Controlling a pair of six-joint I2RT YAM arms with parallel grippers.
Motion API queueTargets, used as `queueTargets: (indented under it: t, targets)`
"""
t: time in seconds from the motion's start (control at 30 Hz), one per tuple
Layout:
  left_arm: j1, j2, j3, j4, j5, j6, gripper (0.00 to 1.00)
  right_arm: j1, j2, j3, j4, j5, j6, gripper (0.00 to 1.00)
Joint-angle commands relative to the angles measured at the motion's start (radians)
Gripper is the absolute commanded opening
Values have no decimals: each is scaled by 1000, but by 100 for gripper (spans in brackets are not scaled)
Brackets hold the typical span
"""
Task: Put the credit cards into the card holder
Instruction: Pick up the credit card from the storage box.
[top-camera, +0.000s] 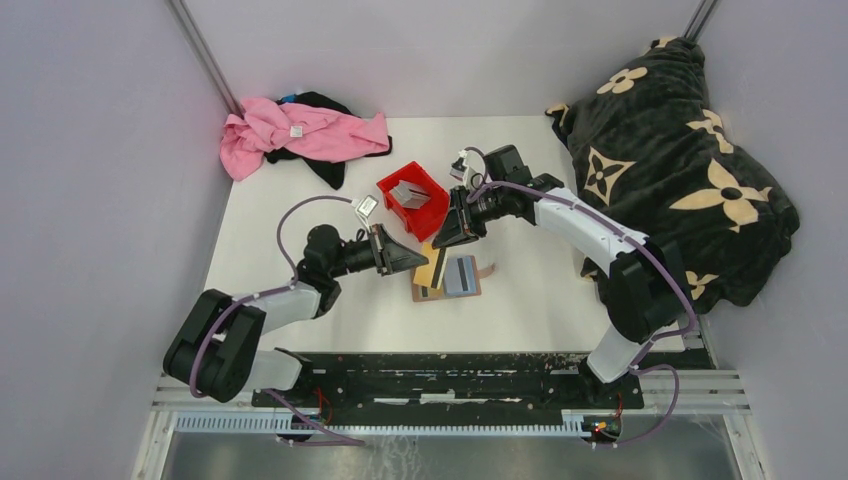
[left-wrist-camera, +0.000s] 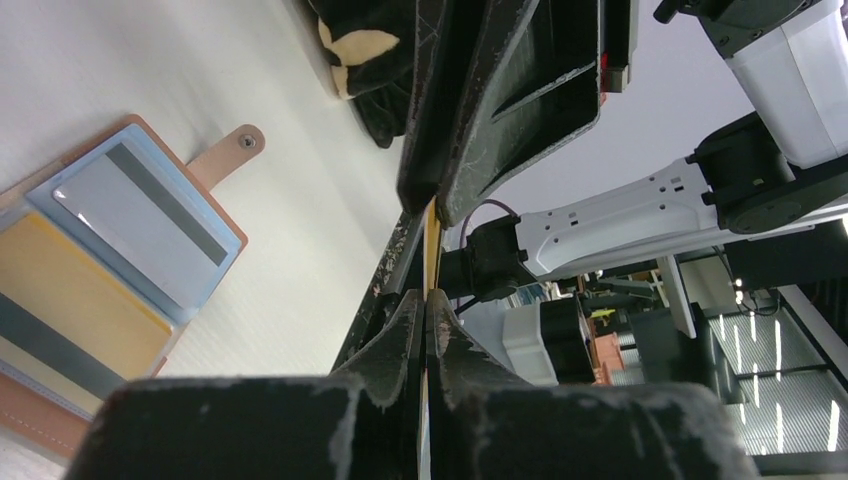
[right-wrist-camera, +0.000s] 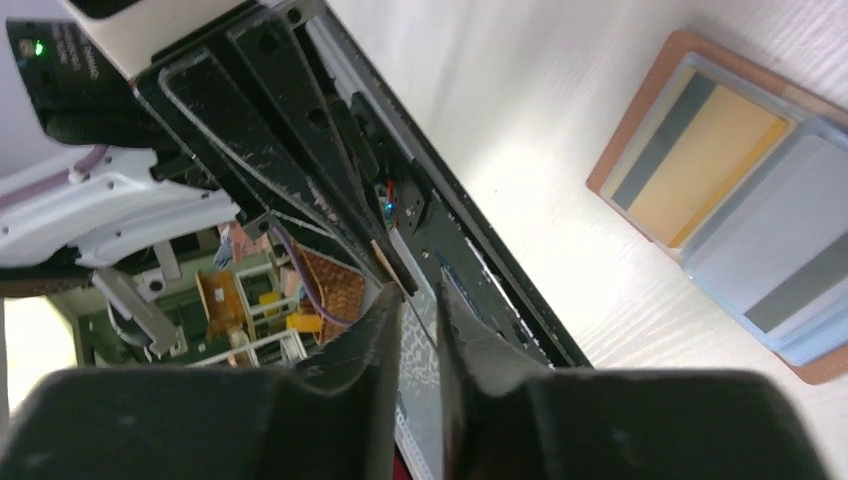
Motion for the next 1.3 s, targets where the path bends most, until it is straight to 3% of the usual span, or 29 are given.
queueTargets:
  t: [0.0, 0.13, 0.43, 0.83, 1.27]
  targets:
    - [-10, 9, -16, 38, -67, -47, 3, -12, -3, 67, -35, 109, -74, 31]
    - [-13, -14, -26, -8, -214, -56, 3, -12, -23, 51, -58, 186, -101, 40]
    - [-15, -35, -30, -34, -396, -115, 3, -11, -40, -45, 43, 192, -47, 42]
    - [-52, 70, -8, 61, -410, -182, 3, -11, -2, -93, 209, 121, 52, 42]
    - [-59, 105, 7, 117, -422, -221, 3, -12, -14, -147, 220, 134, 42, 42]
